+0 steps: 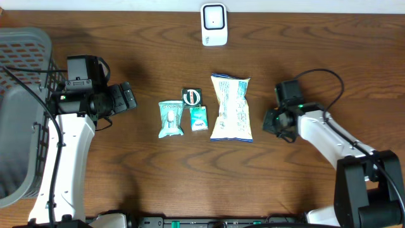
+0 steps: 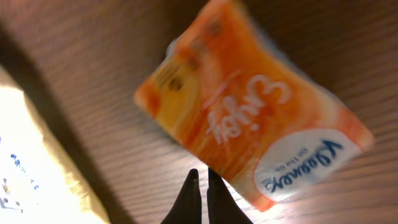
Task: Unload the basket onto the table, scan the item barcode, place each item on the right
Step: 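Close the right gripper on the Kleenex pack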
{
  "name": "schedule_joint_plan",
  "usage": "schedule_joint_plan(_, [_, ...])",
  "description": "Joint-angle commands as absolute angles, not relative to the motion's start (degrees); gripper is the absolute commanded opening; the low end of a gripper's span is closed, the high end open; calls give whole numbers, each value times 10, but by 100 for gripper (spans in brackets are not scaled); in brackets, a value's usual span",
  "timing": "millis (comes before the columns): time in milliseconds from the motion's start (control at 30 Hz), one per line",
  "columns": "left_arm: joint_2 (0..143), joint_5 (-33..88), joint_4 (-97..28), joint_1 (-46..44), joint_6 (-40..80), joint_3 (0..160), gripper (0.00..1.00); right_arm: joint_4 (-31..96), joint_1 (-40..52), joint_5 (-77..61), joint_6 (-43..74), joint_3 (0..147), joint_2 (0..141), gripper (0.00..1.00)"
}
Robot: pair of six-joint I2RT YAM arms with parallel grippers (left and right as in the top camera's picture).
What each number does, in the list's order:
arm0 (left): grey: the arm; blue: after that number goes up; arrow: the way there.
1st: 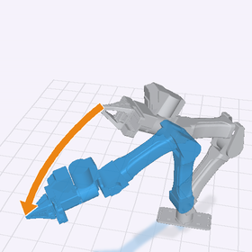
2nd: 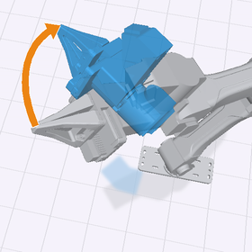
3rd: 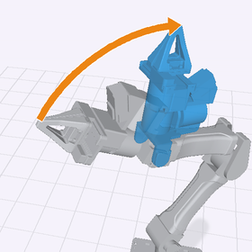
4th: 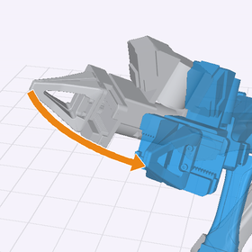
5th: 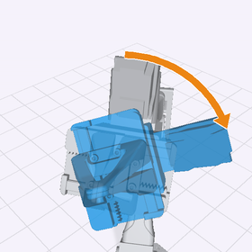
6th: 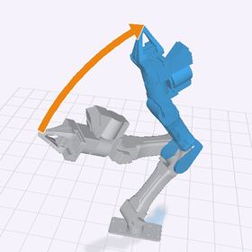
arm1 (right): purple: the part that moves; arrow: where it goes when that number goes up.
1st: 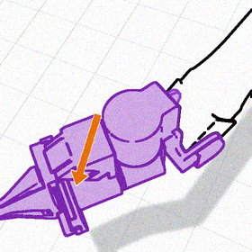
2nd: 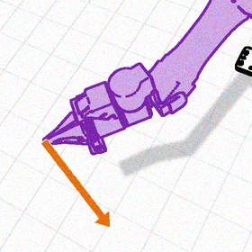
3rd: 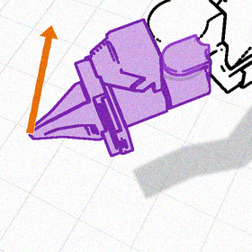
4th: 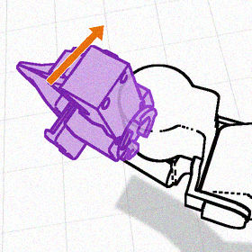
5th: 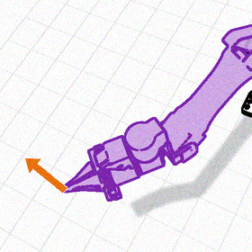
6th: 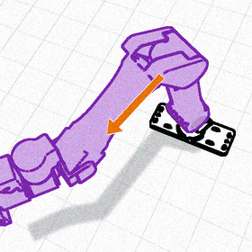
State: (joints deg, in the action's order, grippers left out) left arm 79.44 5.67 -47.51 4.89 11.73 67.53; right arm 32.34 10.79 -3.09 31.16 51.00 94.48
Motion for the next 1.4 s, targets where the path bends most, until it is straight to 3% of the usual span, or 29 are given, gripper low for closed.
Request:
schedule_joint_plan(0, [798, 56, -475, 51, 110, 681, 98, 323, 88, -145, 230, 541, 910, 1])
schedule_joint_plan(133, [798, 56, -475, 51, 110, 681, 98, 330, 64, -234, 205, 559, 866, 7])
schedule_joint_plan(333, [798, 56, -475, 51, 110, 681, 98, 373, -24, -235, 130, 557, 838, 43])
schedule_joint_plan(467, [798, 56, -475, 51, 110, 681, 98, 407, -74, -242, 8, 556, 888, 55])
schedule_joint_plan(600, [798, 56, -475, 51, 110, 681, 98, 410, -84, -242, -54, 556, 941, 54])
schedule_joint_plan(833, [798, 56, -475, 51, 110, 681, 98, 374, -100, -220, -95, 556, 1000, 44])
schedule_joint_plan(1067, [798, 56, -475, 51, 110, 681, 98, 379, -101, -248, -10, 556, 1003, 38])
schedule_joint_plan(1367, [798, 56, -475, 51, 110, 681, 98, 393, -75, -295, 13, 556, 1003, 27])
